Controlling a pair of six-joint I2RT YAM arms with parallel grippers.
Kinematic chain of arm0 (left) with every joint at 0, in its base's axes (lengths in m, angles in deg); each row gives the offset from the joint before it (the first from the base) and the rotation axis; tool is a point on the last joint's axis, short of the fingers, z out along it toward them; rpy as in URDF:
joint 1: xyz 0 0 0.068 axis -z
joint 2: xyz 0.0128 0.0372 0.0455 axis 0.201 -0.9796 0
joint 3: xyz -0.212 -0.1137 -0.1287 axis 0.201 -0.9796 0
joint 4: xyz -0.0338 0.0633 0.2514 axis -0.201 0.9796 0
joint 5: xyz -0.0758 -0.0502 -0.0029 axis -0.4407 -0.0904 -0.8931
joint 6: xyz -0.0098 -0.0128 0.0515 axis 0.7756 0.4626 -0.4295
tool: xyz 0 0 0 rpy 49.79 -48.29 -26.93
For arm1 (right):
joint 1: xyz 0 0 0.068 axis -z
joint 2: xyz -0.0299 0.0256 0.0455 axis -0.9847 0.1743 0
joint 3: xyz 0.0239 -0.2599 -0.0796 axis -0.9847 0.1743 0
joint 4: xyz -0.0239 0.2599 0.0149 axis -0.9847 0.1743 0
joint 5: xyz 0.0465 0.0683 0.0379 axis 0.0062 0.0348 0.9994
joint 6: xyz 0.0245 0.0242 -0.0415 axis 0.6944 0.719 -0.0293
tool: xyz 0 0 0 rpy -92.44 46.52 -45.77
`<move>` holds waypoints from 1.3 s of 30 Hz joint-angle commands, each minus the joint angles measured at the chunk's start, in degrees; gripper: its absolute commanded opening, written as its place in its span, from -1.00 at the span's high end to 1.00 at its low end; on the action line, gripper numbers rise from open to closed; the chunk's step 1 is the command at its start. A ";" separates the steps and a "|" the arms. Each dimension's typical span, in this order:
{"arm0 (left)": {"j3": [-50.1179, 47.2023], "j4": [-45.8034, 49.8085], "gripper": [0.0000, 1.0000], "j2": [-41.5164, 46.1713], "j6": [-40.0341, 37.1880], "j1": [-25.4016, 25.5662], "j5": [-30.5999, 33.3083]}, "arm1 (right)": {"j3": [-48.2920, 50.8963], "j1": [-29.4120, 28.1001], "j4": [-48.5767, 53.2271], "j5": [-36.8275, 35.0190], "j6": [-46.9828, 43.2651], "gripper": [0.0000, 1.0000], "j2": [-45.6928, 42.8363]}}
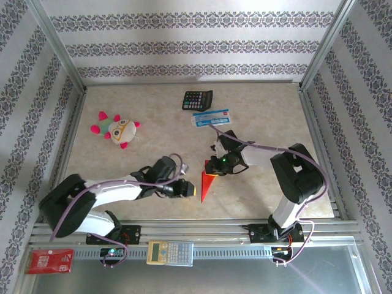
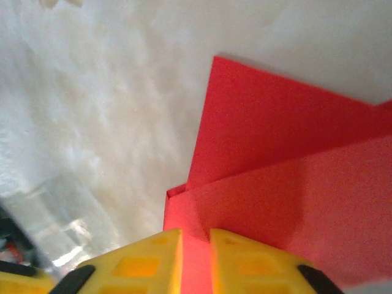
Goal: Fold a paper plane with a square sheet of paper (pick it up from the middle)
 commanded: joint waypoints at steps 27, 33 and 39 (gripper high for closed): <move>-0.58 7.23 -0.01 5.65 -1.91 -10.35 6.67 | -7.50 -22.83 18.67 -46.73 21.85 -0.03 -1.66; 0.03 7.26 -0.02 4.86 -2.08 -10.32 6.84 | -6.20 -22.23 18.23 -48.07 22.82 0.41 -2.68; -0.64 6.77 -0.12 5.58 0.22 -11.29 6.99 | -4.47 -21.31 13.87 -47.25 21.78 0.95 -6.46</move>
